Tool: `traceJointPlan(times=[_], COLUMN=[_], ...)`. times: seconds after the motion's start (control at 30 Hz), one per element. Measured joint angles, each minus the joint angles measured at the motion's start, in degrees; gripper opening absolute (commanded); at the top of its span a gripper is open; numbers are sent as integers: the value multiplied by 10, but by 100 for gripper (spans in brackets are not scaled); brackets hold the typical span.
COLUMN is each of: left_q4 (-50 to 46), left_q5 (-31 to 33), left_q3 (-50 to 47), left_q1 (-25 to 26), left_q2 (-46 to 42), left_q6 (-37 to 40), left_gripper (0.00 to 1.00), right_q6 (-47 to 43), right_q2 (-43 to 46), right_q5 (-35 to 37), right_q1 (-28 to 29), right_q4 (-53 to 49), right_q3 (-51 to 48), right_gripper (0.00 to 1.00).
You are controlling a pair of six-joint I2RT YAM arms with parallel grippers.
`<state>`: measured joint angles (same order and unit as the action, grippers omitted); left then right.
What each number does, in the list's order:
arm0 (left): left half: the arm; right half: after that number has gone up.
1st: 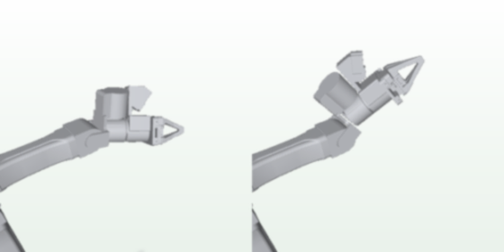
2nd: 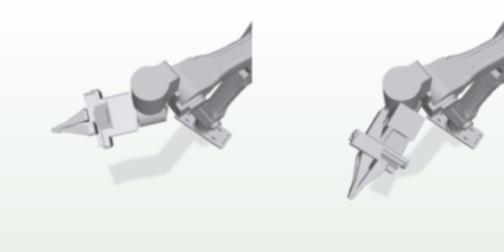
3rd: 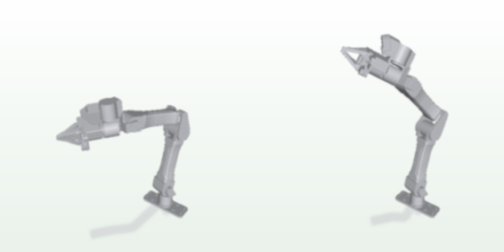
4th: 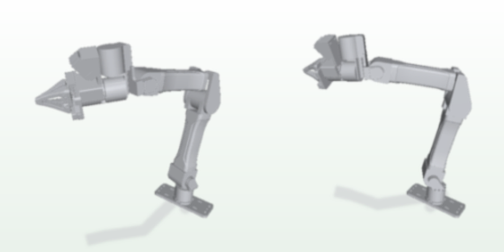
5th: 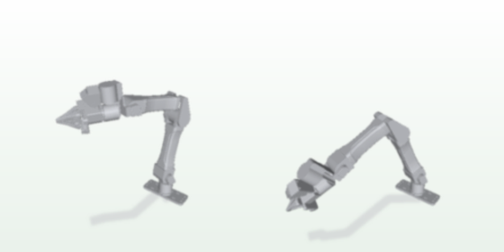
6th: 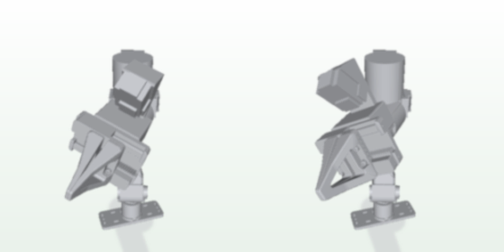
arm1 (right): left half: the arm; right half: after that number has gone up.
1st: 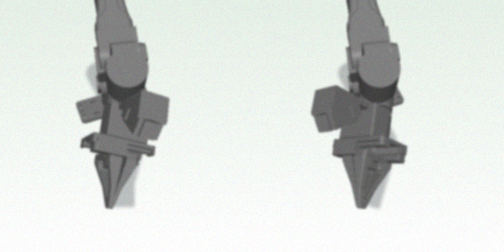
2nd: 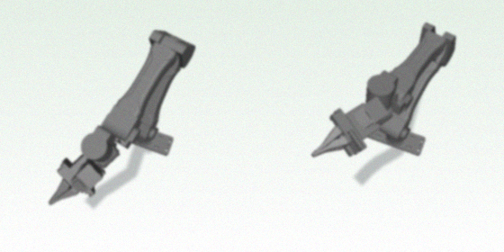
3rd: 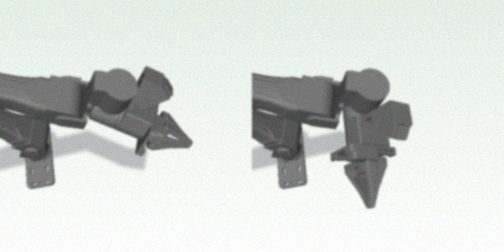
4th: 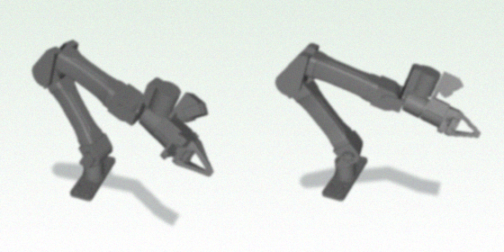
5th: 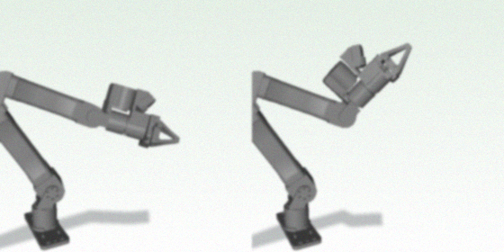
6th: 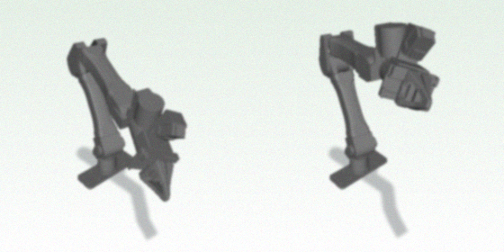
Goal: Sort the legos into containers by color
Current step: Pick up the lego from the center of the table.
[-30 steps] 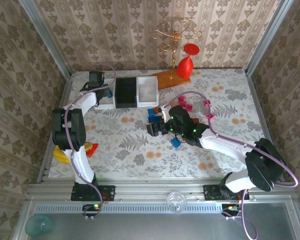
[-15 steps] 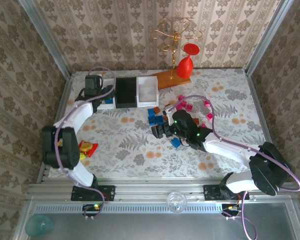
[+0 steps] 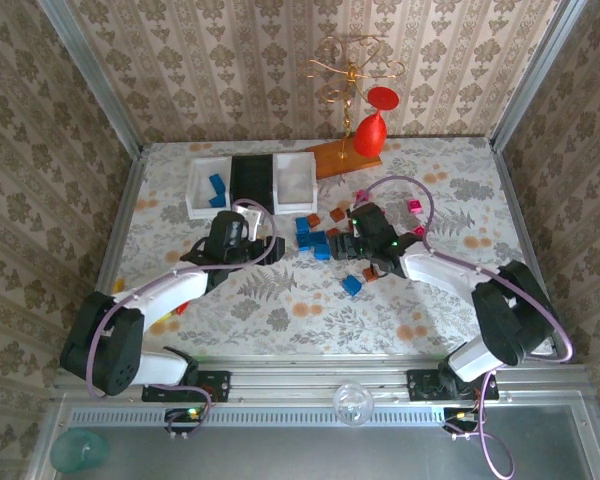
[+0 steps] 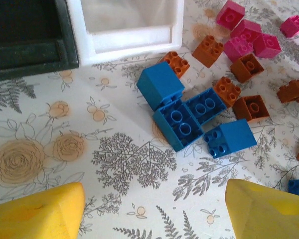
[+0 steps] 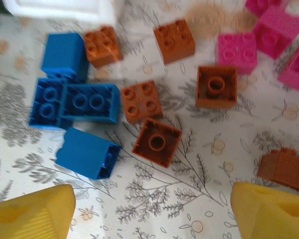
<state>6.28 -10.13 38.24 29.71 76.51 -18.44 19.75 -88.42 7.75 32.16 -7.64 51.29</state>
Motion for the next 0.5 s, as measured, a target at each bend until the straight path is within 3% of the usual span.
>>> traceJointPlan(times=[0.13, 0.5], left_q4=[8, 7], left_q5=[1, 11], left_q3=[0, 0], left_q1=[11, 28], left_q2=[-8, -19], left_q6=[0, 0], left_gripper=[75, 76], right_q6=[18, 33], right_q2=[-38, -142], right_q5=[10, 18], right_q1=[4, 6], right_q4=[-23, -29], right_q3=[14, 81], right_gripper=[67, 63])
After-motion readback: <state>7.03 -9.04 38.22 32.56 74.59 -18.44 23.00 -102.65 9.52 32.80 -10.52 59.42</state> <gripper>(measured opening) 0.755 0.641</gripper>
